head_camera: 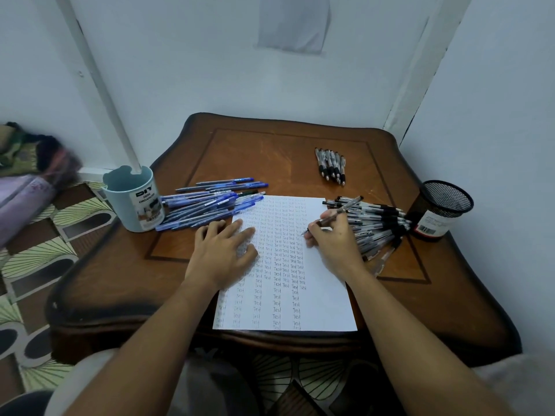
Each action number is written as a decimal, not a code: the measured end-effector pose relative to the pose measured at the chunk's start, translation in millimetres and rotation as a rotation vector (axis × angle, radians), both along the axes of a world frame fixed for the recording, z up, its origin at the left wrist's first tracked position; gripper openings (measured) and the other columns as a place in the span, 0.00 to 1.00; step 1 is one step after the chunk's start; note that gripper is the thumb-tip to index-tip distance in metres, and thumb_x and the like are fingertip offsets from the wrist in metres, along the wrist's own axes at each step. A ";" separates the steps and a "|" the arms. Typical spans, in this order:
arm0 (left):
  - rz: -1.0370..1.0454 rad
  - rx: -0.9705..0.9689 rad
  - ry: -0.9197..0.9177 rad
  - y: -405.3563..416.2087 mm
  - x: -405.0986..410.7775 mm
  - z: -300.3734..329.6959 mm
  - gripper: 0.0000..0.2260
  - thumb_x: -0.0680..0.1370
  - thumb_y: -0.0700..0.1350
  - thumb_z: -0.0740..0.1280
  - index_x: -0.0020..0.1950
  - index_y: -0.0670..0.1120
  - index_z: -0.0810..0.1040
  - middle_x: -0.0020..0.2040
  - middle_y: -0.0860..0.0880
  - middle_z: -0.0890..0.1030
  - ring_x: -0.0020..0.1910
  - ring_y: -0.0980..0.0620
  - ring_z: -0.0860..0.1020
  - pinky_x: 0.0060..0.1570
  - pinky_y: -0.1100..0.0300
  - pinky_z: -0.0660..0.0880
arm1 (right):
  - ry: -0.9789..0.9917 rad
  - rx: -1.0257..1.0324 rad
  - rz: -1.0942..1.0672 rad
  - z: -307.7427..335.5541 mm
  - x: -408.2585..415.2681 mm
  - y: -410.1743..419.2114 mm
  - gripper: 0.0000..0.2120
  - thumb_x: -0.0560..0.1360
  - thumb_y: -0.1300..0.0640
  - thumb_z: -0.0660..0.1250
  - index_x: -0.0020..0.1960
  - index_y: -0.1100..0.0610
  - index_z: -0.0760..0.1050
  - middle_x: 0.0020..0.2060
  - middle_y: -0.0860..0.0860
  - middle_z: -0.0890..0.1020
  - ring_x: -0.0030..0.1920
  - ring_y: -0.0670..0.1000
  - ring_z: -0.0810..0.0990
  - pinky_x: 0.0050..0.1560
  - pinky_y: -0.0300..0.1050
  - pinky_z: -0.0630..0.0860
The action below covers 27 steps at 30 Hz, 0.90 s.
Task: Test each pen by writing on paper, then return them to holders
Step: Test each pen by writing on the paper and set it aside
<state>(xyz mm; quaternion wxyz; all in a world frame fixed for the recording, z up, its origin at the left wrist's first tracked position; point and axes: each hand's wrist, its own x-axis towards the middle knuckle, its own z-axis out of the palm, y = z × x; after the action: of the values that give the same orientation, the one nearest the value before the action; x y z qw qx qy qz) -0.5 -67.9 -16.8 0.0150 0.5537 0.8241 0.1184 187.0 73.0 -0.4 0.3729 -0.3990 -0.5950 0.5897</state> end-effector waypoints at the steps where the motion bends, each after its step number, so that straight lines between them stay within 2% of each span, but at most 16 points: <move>1: -0.001 0.000 0.000 0.1 -0.1 0.1 0.32 0.73 0.66 0.42 0.74 0.61 0.67 0.78 0.56 0.64 0.75 0.50 0.57 0.70 0.48 0.49 | -0.031 0.009 0.013 -1.0 0.7 0.1 0.12 0.78 0.68 0.67 0.50 0.54 0.66 0.41 0.58 0.80 0.39 0.55 0.79 0.45 0.52 0.77; 4: -0.002 -0.001 -0.001 0.7 -0.5 0.5 0.32 0.74 0.65 0.42 0.74 0.62 0.67 0.78 0.56 0.64 0.75 0.50 0.57 0.70 0.48 0.49 | -0.071 0.045 0.025 -2.6 2.2 -0.3 0.14 0.78 0.68 0.67 0.50 0.52 0.66 0.41 0.56 0.80 0.39 0.56 0.79 0.41 0.50 0.76; 9: -0.004 0.003 0.010 0.4 -0.7 -0.2 0.29 0.75 0.64 0.44 0.73 0.62 0.68 0.77 0.56 0.65 0.74 0.49 0.58 0.70 0.48 0.50 | -0.030 0.056 0.010 -4.6 4.2 -1.6 0.15 0.77 0.71 0.67 0.49 0.54 0.66 0.40 0.57 0.78 0.37 0.56 0.78 0.34 0.46 0.72; 16: -0.010 -0.003 0.005 -0.2 -0.3 0.8 0.31 0.74 0.65 0.42 0.73 0.61 0.67 0.77 0.55 0.64 0.75 0.50 0.57 0.70 0.48 0.50 | -0.059 0.072 0.024 -8.2 2.9 -0.7 0.14 0.77 0.70 0.66 0.48 0.54 0.66 0.38 0.57 0.79 0.38 0.57 0.77 0.39 0.50 0.75; 21: -0.011 -0.005 0.003 -0.8 -0.2 1.1 0.32 0.73 0.65 0.41 0.73 0.61 0.67 0.78 0.55 0.64 0.75 0.50 0.57 0.70 0.48 0.49 | -0.083 0.102 0.007 -9.4 -0.6 -1.8 0.14 0.78 0.70 0.66 0.48 0.54 0.65 0.38 0.58 0.78 0.37 0.55 0.77 0.37 0.47 0.76; 27: -0.007 -0.001 0.005 -0.9 -0.4 -1.7 0.31 0.74 0.65 0.42 0.73 0.62 0.67 0.78 0.56 0.64 0.75 0.50 0.57 0.70 0.49 0.48 | -0.097 0.093 0.020 -10.8 0.5 -0.3 0.14 0.77 0.69 0.66 0.48 0.53 0.66 0.38 0.57 0.78 0.37 0.55 0.77 0.39 0.50 0.75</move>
<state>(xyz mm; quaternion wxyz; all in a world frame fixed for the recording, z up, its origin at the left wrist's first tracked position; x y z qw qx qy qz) -0.8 -68.9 -18.5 0.0135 0.5569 0.8223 0.1164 187.5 72.6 -11.2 0.3559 -0.4032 -0.6431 0.5451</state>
